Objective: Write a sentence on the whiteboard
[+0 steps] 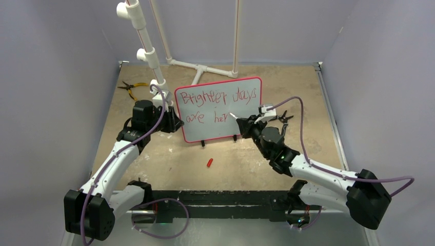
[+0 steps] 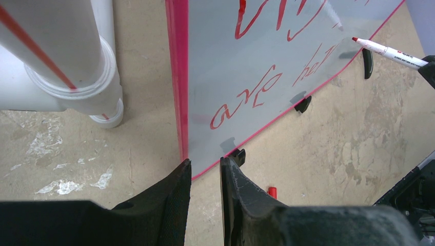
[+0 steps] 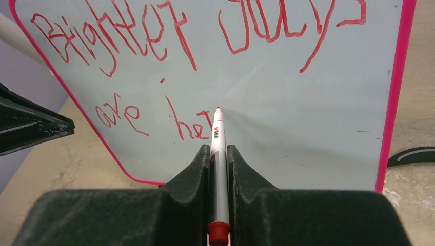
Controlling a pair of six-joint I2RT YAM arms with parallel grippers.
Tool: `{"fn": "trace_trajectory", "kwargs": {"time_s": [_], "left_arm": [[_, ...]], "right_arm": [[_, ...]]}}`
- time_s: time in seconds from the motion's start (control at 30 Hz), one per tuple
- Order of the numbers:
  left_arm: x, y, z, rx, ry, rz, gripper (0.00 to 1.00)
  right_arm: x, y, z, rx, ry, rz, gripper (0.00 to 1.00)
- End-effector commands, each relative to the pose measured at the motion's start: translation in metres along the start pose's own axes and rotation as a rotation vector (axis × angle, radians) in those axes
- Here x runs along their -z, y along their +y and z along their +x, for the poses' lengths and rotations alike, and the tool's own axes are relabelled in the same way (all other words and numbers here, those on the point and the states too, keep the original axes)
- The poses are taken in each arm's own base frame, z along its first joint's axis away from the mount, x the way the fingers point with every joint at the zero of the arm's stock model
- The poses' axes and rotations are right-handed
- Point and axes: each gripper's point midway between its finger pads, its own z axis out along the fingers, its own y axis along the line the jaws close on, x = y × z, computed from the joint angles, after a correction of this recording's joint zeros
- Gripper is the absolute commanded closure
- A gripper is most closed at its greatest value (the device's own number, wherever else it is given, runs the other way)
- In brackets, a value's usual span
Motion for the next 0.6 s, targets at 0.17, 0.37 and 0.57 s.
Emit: {"fn": "trace_trajectory", "kwargs": {"time_s": [0.17, 0.37, 0.57], "left_arm": [[0.0, 0.001, -0.003, -0.014, -0.022, 0.005, 0.74], [0.0, 0.001, -0.003, -0.013, -0.023, 0.004, 0.74], [0.001, 0.001, -0.003, -0.014, -0.024, 0.006, 0.74]], "right_arm": [[-0.004, 0.001, 0.011, 0.001, 0.025, -0.017, 1.0], [-0.005, -0.007, 0.018, 0.008, 0.053, 0.027, 1.0], [-0.001, -0.017, 0.02, -0.007, 0.058, 0.077, 1.0]]}}
